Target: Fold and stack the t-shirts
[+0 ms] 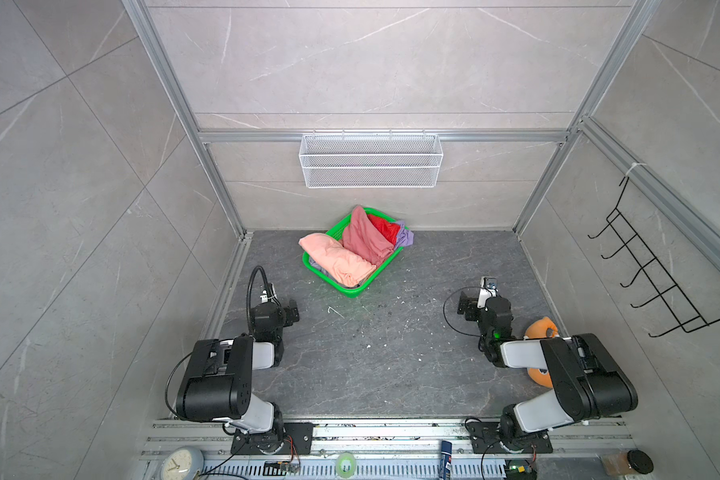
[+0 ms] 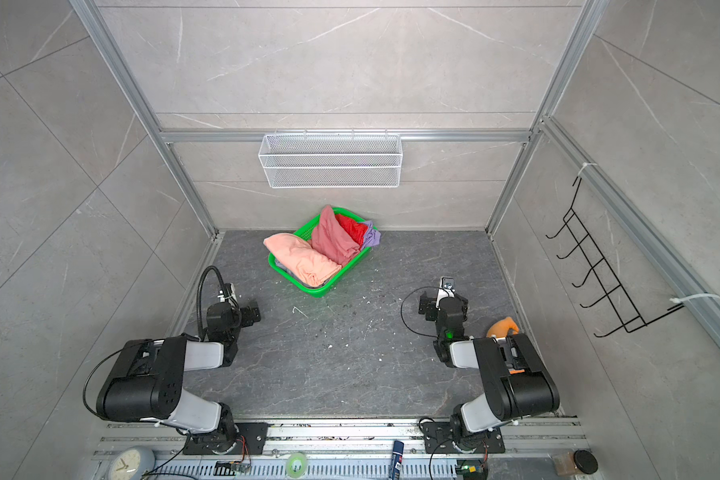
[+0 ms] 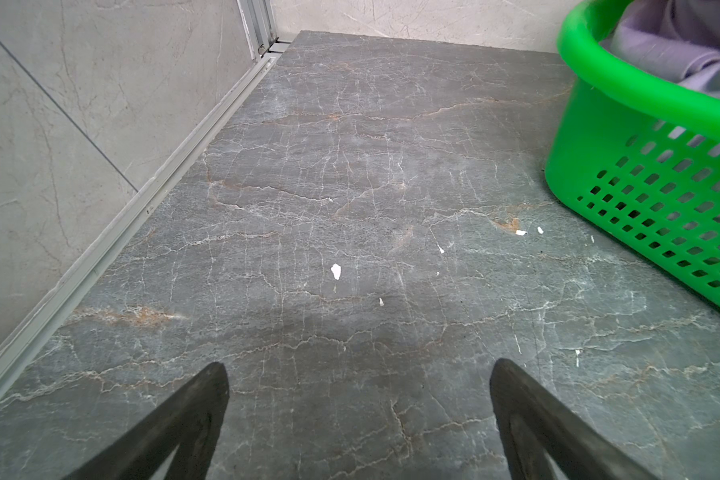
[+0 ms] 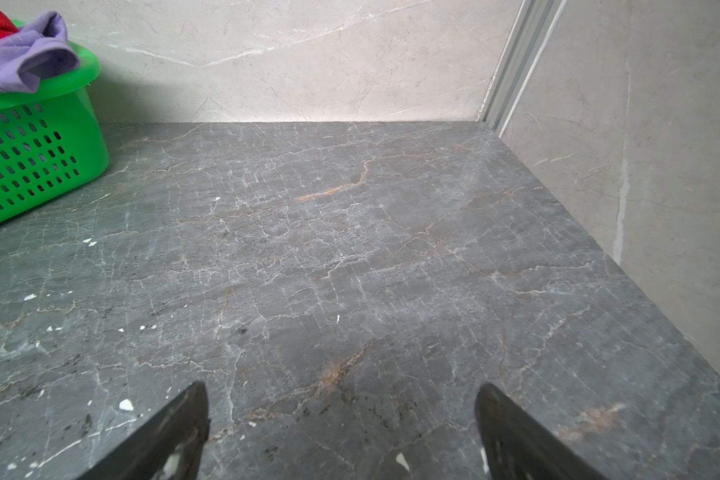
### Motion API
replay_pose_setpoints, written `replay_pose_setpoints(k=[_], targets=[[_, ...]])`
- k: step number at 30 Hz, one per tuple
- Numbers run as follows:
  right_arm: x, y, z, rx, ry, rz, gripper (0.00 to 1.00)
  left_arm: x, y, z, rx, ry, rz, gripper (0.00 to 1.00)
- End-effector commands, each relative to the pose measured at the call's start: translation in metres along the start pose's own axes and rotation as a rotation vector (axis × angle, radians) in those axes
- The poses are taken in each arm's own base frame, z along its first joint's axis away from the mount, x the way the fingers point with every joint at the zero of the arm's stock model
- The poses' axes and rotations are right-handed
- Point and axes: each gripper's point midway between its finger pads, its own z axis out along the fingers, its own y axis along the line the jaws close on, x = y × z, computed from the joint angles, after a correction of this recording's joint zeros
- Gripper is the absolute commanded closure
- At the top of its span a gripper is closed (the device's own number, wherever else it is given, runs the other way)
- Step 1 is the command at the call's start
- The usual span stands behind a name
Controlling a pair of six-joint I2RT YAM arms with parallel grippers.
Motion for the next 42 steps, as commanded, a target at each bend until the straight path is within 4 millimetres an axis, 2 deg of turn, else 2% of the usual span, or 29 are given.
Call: replay_pose_setpoints(k=[1,6,8,10,11,15,17,19,21,22,24,26,28,30,32,35,37,39,42], targets=[[-0.004,0.003,0.000,-0.009,-0.015,-0.008,0.00,-0.021,0.002,0.000,-0.009,-0.071,-0.001,0.00],[-0.013,0.009,0.000,-0.042,0.015,-0.032,0.00,-0.024,0.005,-0.002,-0.022,-0.085,-0.004,0.00],[-0.029,0.018,-0.003,-0.075,0.077,-0.072,0.00,-0.033,0.011,-0.006,-0.060,-0.077,-0.014,0.00],[-0.048,0.030,-0.010,-0.104,0.122,-0.047,0.00,-0.048,0.008,-0.016,-0.052,-0.049,-0.007,0.00],[-0.060,0.031,-0.013,-0.093,0.140,0.031,0.00,-0.055,0.005,-0.023,-0.043,-0.031,-0.009,0.00],[-0.099,0.059,-0.028,-0.100,0.178,0.186,0.00,-0.098,-0.008,-0.053,0.022,-0.057,-0.171,0.00],[-0.127,0.082,-0.041,-0.136,0.122,0.255,0.00,-0.118,-0.019,-0.068,0.063,-0.044,-0.286,0.00],[-0.157,0.121,-0.058,-0.226,0.086,0.315,0.00,-0.138,-0.038,-0.084,0.135,-0.028,-0.386,0.00],[-0.169,0.155,-0.070,-0.296,0.124,0.345,0.00,-0.153,-0.063,-0.098,0.209,-0.010,-0.441,0.00],[-0.173,0.180,-0.077,-0.360,0.171,0.360,0.00,-0.160,-0.075,-0.105,0.247,0.004,-0.469,0.00],[-0.175,0.214,-0.089,-0.443,0.244,0.376,0.00,-0.163,-0.097,-0.115,0.295,0.050,-0.518,0.00],[-0.179,0.251,-0.107,-0.502,0.273,0.341,0.00,-0.157,-0.108,-0.121,0.279,0.135,-0.602,0.00],[-0.185,0.273,-0.124,-0.525,0.243,0.302,0.00,-0.149,-0.120,-0.125,0.293,0.202,-0.638,0.00],[-0.196,0.285,-0.134,-0.543,0.187,0.277,0.00,-0.158,-0.134,-0.131,0.365,0.178,-0.593,0.00],[-0.199,0.285,-0.128,-0.512,0.185,0.321,0.00,-0.164,-0.137,-0.130,0.392,0.147,-0.656,0.00],[-0.195,0.290,-0.115,-0.450,0.245,0.254,0.00,-0.170,-0.131,-0.125,0.396,0.135,-0.625,0.00],[-0.202,0.317,-0.105,-0.540,0.233,0.186,0.00,-0.173,-0.119,-0.115,0.374,0.162,-0.606,0.05],[-0.203,0.335,-0.089,-0.541,0.215,0.168,0.00,-0.171,-0.102,-0.101,0.310,0.209,-0.599,0.07],[-0.201,0.366,-0.062,-0.568,0.191,0.122,0.00,-0.168,-0.090,-0.080,0.284,0.301,-0.551,0.07]])
